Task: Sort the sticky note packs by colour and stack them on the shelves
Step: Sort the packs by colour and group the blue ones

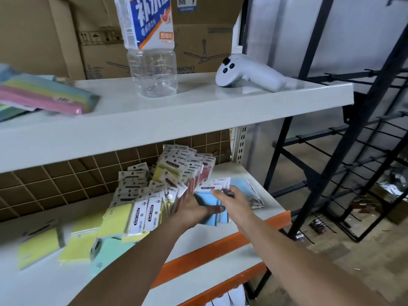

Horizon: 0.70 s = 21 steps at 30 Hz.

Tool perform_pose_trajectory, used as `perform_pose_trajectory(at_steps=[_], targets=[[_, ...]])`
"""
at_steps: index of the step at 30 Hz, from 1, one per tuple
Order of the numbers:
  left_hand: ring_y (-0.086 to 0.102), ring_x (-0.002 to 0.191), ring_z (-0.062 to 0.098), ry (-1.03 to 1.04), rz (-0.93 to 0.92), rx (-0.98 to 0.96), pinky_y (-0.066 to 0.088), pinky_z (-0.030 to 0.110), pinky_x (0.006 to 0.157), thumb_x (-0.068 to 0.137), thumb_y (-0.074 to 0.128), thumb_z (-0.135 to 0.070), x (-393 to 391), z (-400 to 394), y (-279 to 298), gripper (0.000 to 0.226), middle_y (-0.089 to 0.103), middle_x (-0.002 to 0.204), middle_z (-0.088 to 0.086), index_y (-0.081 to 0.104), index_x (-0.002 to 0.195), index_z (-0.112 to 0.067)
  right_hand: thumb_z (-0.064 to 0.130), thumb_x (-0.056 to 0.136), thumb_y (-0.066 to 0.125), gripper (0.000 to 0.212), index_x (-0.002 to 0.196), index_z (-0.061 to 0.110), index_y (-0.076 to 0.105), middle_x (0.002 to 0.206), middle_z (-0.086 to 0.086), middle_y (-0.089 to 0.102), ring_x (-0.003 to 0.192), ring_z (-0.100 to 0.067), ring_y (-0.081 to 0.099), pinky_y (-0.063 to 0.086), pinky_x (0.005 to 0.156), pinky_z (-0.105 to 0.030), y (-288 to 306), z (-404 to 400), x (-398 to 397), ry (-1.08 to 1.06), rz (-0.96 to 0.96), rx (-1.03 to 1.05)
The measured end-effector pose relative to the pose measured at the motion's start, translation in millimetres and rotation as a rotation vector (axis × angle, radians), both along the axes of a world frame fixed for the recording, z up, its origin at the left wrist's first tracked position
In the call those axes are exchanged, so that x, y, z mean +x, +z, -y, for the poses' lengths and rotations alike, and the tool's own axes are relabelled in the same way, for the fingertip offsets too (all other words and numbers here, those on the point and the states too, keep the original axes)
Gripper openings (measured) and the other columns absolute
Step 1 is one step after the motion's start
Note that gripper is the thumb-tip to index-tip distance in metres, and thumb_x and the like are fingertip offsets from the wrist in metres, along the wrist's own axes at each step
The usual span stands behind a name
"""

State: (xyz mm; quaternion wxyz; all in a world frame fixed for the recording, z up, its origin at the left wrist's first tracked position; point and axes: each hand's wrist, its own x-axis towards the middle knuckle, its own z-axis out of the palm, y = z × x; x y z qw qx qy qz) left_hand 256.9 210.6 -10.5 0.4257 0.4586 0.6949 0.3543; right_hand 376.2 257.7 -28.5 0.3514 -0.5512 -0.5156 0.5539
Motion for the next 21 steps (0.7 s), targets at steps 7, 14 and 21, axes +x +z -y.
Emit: perform_pose_trajectory(at_steps=[7,14,21], targets=[[0.057,0.108,0.016,0.052,-0.022,0.022,0.051,0.038,0.094,0.044,0.080,-0.063,-14,21,-5,0.089,0.060,0.118,-0.006,0.049,0.122,-0.031,0.005,0.081,0.069,0.019,0.098,0.012,0.063,0.094,-0.008,0.069,0.080,-0.018,0.064,0.050,0.066,-0.026,0,17,-16,-0.041,-0.033,0.012],[0.063,0.103,0.023,0.026,0.228,-0.061,0.055,0.032,0.081,0.079,0.071,-0.030,-43,49,0,0.048,0.065,0.114,0.007,0.055,0.120,-0.014,0.006,0.078,0.069,0.018,0.096,0.005,0.065,0.088,-0.014,0.068,0.068,-0.024,0.061,0.045,0.058,-0.026,15,46,-32,-0.122,-0.102,0.037],[0.066,0.095,0.024,0.104,0.322,-0.058,0.056,0.032,0.071,0.087,0.062,-0.018,-90,101,3,0.032,0.068,0.107,0.009,0.054,0.117,-0.012,0.024,0.073,0.069,0.019,0.087,0.013,0.063,0.090,-0.017,0.067,0.079,-0.032,0.064,0.047,0.061,-0.028,26,92,-84,-0.083,-0.069,0.028]])
